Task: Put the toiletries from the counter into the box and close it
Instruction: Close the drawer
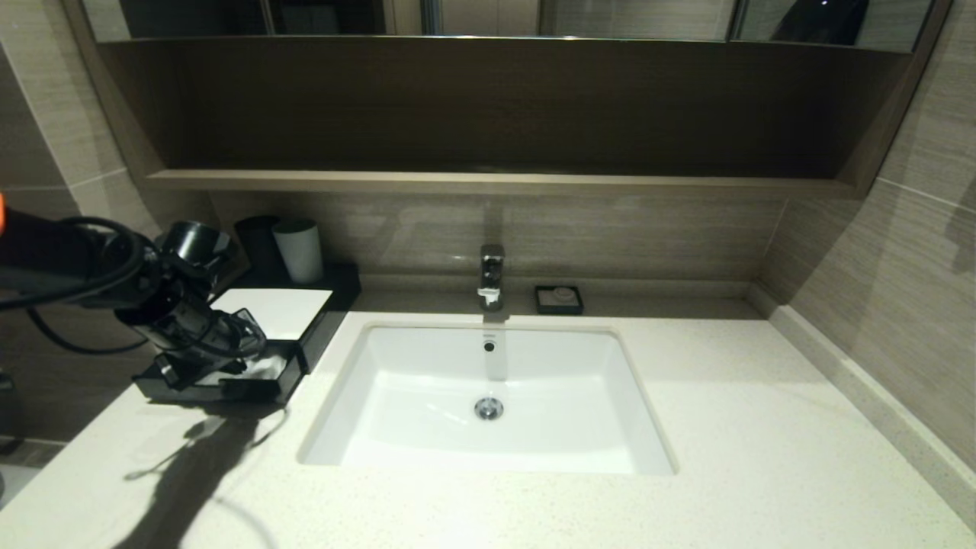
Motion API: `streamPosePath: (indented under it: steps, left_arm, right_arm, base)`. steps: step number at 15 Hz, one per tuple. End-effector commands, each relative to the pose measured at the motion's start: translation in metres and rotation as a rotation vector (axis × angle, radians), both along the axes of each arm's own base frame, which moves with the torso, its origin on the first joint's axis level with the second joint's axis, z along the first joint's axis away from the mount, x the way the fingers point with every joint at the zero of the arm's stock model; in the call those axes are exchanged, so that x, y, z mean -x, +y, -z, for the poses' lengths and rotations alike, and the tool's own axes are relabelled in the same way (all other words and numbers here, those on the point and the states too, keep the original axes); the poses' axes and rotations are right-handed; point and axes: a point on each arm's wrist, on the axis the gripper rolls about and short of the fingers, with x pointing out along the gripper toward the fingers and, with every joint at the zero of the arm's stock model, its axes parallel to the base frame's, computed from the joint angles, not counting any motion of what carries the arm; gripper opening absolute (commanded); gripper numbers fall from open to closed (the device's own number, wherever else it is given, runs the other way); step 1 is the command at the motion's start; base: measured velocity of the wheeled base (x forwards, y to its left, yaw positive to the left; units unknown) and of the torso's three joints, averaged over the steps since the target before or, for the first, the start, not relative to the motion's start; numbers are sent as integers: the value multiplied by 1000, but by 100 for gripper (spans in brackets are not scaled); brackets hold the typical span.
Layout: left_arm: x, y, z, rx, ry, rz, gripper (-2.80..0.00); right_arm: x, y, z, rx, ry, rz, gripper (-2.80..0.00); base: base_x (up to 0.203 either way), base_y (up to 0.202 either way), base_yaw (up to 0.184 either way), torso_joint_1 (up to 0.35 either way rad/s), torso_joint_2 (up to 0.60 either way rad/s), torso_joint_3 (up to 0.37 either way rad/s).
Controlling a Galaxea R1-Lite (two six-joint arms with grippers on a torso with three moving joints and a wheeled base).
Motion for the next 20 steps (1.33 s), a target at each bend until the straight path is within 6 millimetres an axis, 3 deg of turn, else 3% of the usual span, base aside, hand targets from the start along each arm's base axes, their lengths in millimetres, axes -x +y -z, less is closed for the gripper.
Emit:
streamPosePath:
  steps: [1,9,15,17,20]
  left_arm:
    - [-4,1,-1,3,-6,-6,-280]
    - [-8,1,-10,5,-68,-17,-280]
    - [14,0,-41,-2,-115,-19,-280]
    - [22,0,-35,-4,-31,-14,-280]
    - [27,-1,-11,-10,87,1,-280]
  right_arm:
    - [0,0,0,0,1,0,-280]
    - [0,0,0,1,0,0,-280]
    - [0,0,0,0,0,0,-280]
    - [0,0,0,1,0,-2,-280]
    - [0,0,0,0,1,0,-280]
  base:
    - [0,0,0,0,0,0]
    - [0,0,0,0,0,0]
    - [0,0,0,0,0,0]
    - [0,0,0,0,0,0]
    - [0,0,0,0,0,0]
